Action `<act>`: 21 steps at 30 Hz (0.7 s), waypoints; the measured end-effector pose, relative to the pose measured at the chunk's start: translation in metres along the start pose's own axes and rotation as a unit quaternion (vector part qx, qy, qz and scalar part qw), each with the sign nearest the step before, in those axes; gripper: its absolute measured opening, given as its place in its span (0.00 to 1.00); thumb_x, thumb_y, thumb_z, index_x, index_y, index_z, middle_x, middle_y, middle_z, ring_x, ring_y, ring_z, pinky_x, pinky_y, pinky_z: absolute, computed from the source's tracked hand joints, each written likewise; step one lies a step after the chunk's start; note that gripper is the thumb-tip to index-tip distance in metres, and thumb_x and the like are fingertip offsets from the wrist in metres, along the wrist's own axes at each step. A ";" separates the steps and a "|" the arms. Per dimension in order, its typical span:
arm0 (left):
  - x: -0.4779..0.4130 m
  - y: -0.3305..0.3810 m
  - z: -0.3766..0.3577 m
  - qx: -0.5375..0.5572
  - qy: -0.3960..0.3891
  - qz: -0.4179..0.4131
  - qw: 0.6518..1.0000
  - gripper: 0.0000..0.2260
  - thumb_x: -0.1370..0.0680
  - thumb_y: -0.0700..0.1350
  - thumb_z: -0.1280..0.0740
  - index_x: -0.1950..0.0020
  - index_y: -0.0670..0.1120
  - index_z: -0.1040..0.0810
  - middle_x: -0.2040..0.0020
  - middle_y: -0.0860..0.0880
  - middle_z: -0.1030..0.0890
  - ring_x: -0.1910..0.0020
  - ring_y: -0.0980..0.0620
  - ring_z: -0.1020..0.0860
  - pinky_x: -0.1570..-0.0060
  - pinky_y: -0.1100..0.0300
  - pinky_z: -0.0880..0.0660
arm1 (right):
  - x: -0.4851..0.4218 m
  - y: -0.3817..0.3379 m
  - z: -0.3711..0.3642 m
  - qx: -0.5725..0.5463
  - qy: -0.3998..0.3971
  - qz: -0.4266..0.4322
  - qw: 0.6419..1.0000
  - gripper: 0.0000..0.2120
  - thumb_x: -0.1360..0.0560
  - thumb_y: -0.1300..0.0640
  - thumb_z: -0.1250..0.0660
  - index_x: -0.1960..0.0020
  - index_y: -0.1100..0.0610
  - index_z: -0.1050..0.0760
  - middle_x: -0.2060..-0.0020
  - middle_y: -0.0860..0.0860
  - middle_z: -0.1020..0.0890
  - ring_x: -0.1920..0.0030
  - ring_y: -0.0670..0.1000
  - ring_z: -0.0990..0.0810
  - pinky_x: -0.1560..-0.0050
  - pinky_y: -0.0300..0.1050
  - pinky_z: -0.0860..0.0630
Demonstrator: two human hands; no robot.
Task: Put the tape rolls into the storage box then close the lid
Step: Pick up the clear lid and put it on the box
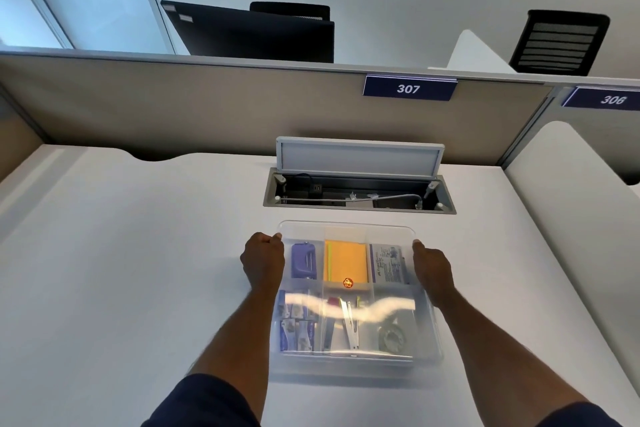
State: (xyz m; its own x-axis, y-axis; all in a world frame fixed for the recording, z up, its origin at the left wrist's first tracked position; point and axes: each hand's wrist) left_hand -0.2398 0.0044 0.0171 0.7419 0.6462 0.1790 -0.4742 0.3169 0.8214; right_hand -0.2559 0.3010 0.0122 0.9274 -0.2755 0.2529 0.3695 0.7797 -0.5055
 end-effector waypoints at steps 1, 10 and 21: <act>0.000 0.000 0.000 0.001 -0.003 0.001 1.000 0.12 0.22 0.47 0.33 0.57 0.38 0.22 0.58 0.40 0.17 0.62 0.46 0.25 0.55 0.56 0.30 | 0.001 0.001 0.002 0.032 0.007 0.005 0.999 0.15 0.20 0.52 0.45 0.49 0.61 0.26 0.54 0.61 0.18 0.51 0.62 0.19 0.52 0.50 0.24; 0.005 -0.002 0.000 0.005 0.012 -0.019 1.000 0.13 0.21 0.47 0.34 0.54 0.37 0.21 0.54 0.40 0.17 0.59 0.48 0.25 0.51 0.56 0.31 | 0.004 0.000 -0.004 0.026 0.031 0.010 0.999 0.19 0.20 0.56 0.42 0.32 0.62 0.35 0.48 0.60 0.18 0.48 0.59 0.18 0.47 0.49 0.22; 0.013 0.002 0.016 -0.079 -0.034 -0.077 0.993 0.17 0.19 0.51 0.38 0.43 0.39 0.20 0.43 0.40 0.18 0.45 0.42 0.21 0.44 0.53 0.28 | 0.014 -0.013 -0.001 0.023 0.045 -0.060 0.997 0.28 0.21 0.42 0.55 0.48 0.63 0.28 0.51 0.63 0.21 0.48 0.65 0.22 0.51 0.54 0.27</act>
State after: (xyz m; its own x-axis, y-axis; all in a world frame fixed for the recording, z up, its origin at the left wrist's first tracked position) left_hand -0.2240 0.0024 0.0297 0.8388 0.5353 0.0991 -0.4176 0.5158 0.7480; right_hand -0.2481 0.2868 0.0218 0.8792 -0.4156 0.2328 0.4764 0.7625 -0.4378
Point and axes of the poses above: each hand's wrist, its own x-axis away from the middle knuckle, its own z-axis out of the back of the hand, y = z × x
